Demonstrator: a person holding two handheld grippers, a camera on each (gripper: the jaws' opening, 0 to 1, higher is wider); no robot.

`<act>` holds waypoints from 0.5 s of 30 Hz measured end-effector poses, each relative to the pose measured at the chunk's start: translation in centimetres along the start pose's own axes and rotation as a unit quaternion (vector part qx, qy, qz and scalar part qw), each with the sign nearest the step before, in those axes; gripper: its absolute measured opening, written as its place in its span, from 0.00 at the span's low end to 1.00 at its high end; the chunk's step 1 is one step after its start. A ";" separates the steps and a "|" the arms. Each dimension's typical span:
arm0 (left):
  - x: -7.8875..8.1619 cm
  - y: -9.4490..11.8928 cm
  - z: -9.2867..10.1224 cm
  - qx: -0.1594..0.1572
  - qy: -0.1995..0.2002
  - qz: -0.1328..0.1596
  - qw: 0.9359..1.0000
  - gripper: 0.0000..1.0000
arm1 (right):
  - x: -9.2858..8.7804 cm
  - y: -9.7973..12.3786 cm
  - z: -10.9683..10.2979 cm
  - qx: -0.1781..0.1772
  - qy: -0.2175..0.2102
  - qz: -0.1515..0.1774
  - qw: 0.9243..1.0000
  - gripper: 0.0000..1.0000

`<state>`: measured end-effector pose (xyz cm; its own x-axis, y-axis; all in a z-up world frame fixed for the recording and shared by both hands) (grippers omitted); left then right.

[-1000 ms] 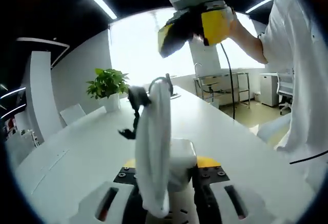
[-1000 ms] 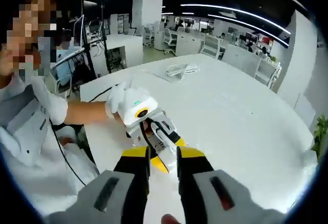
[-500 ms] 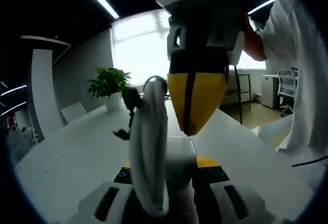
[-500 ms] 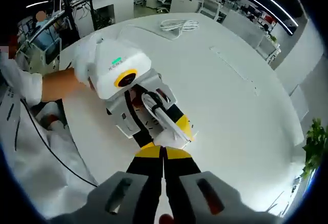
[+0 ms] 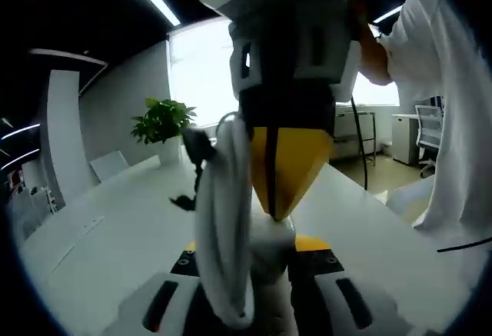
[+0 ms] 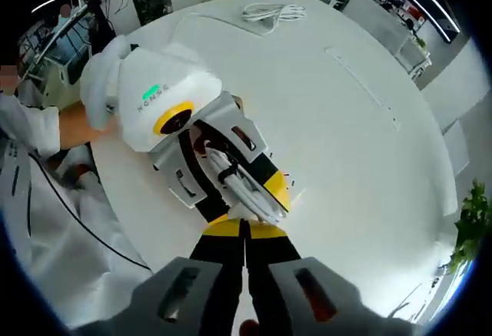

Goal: Straighten the power strip on the desk, plug the charger into it

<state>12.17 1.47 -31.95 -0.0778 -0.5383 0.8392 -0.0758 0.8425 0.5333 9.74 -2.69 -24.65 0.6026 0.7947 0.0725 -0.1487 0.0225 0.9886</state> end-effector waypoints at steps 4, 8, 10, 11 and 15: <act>0.0 -0.1 0.1 -0.004 -0.002 -0.003 1.000 0.33 | -0.2 -0.1 -0.1 0.010 -0.012 0.003 1.000 0.00; -0.1 -0.2 0.3 -0.005 -0.006 -0.008 1.000 0.33 | -0.2 -0.1 -0.3 0.011 -0.016 -0.004 1.000 0.00; -0.2 -0.2 0.2 -0.003 -0.006 -0.011 1.000 0.33 | -0.1 -0.1 -0.4 0.008 -0.016 -0.007 1.000 0.00; -0.2 -0.3 0.2 -0.002 -0.006 -0.012 1.000 0.33 | 0.0 -0.1 -0.3 0.007 -0.015 -0.007 1.000 0.00; -0.3 -0.6 -0.1 0.005 -0.012 -0.021 1.000 0.34 | 0.0 -0.3 -0.4 0.012 -0.022 -0.005 1.000 0.00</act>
<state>12.31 1.17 -32.51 -0.0986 -0.5738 0.8131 -0.0891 0.8189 0.5670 9.51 -2.43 -25.02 0.6374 0.7675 0.0682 -0.1239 0.0147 0.9922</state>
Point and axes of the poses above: the point that each gripper's makers call its tool centre point, and the gripper's own axes: y roughly backward along the fingers, z roughly to its right, x roughly out of its top, the point moved 6 cm from there along y, roughly backward along the fingers, and after that the axes turned 15 degrees about -z, right-handed, at the moved point
